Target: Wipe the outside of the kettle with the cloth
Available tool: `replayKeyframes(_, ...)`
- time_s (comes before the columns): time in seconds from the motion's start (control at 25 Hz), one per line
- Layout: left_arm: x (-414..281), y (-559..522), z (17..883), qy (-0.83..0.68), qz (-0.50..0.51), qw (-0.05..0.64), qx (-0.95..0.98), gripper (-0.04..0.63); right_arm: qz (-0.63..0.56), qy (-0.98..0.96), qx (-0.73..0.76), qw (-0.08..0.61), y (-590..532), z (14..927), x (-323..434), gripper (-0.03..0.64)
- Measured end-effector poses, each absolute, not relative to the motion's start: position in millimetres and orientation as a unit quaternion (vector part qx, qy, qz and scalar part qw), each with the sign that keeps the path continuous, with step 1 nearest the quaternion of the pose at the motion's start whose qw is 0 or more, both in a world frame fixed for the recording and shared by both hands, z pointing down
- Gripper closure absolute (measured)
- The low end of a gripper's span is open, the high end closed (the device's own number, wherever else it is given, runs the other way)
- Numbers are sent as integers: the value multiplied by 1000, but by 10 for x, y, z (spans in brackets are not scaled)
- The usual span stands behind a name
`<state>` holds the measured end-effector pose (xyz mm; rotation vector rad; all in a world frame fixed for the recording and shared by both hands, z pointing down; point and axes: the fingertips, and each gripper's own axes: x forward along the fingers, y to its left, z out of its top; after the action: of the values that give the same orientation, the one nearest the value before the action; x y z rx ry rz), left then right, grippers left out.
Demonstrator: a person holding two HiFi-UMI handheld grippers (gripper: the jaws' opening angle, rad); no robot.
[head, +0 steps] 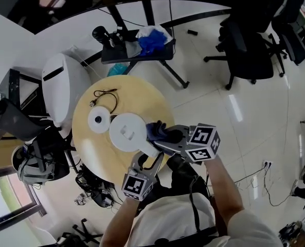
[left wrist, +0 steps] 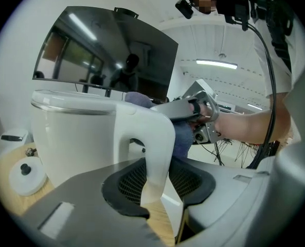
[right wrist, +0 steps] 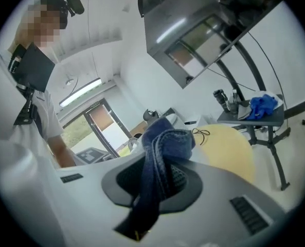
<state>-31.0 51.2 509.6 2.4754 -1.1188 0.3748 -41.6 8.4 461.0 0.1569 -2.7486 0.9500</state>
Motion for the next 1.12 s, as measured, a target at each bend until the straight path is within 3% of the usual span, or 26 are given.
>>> replayKeyframes(0.4, -278, 502, 5035, -363, 140, 203, 899, 451, 369, -912, 19, 180, -2, 5502, -469, 554)
replayKeyframes(0.76, -334, 557, 5121, -353, 155, 204, 900, 451, 451, -839, 89, 293, 114, 6657, -459, 552)
replayKeyframes(1.12, -485, 718, 5061, -341, 171, 185, 906, 449, 401, -895, 37, 194, 212, 5539, -500, 552)
